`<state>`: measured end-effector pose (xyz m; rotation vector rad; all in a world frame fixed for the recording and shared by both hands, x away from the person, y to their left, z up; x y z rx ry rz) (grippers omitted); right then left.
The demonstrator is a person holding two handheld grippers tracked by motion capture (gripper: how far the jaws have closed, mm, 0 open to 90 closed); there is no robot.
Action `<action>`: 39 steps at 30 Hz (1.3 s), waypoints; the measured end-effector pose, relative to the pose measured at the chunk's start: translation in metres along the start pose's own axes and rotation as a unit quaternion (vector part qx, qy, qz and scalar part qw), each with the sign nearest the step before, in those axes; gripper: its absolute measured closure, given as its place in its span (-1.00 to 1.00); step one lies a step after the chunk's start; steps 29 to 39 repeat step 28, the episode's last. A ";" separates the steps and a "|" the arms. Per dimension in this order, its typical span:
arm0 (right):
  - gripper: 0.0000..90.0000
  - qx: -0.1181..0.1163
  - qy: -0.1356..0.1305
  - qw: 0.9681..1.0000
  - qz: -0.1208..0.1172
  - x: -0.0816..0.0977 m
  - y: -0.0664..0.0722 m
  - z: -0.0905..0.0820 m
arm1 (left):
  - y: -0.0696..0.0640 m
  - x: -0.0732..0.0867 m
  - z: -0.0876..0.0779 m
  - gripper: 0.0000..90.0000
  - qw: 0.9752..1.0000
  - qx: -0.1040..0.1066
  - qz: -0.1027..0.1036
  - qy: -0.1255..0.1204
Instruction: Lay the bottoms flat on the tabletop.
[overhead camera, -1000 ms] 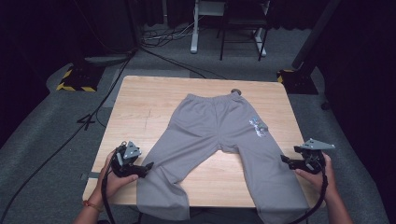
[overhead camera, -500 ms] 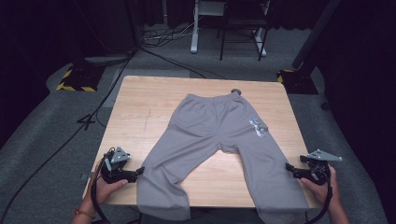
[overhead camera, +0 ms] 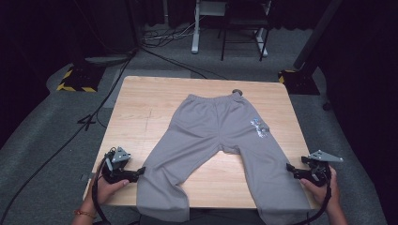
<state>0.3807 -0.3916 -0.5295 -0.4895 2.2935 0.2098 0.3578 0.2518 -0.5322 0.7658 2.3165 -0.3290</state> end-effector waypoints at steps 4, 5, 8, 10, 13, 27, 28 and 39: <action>-0.54 0.001 0.000 1.000 0.000 0.000 0.000 0.000 | 0.001 -0.001 0.001 -0.64 1.000 0.001 0.002 -0.002; -0.54 0.000 0.000 1.000 0.000 0.000 0.000 0.000 | 0.001 -0.001 0.001 -0.64 1.000 0.001 0.001 -0.002; -0.54 0.000 0.000 1.000 0.000 0.000 0.000 0.000 | 0.001 -0.001 0.001 -0.64 1.000 0.001 0.001 -0.002; -0.54 0.000 0.000 1.000 0.000 0.000 0.000 0.000 | 0.001 -0.001 0.001 -0.64 1.000 0.001 0.001 -0.002; -0.54 0.000 0.000 1.000 0.000 0.000 0.000 0.000 | 0.001 -0.001 0.001 -0.64 1.000 0.002 0.001 -0.001; -0.54 0.000 0.000 1.000 0.000 0.000 0.000 0.000 | 0.002 -0.002 0.002 -0.64 1.000 0.001 0.004 -0.002; -0.54 0.000 0.000 1.000 0.000 0.000 0.000 0.000 | 0.001 -0.002 0.002 -0.64 1.000 0.002 0.001 -0.001; -0.54 0.000 0.000 1.000 0.000 0.000 0.000 0.000 | 0.001 -0.002 0.002 -0.64 1.000 0.002 0.001 -0.001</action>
Point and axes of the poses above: each handheld gripper's, and its own axes: z roughly forward along the jaws, x roughly out of its underside, y roughly to its left, the point moved 4 cm from there along z, roughly forward along the jaws, and after that the axes turned 2 degrees about y, right-handed, at the moved point
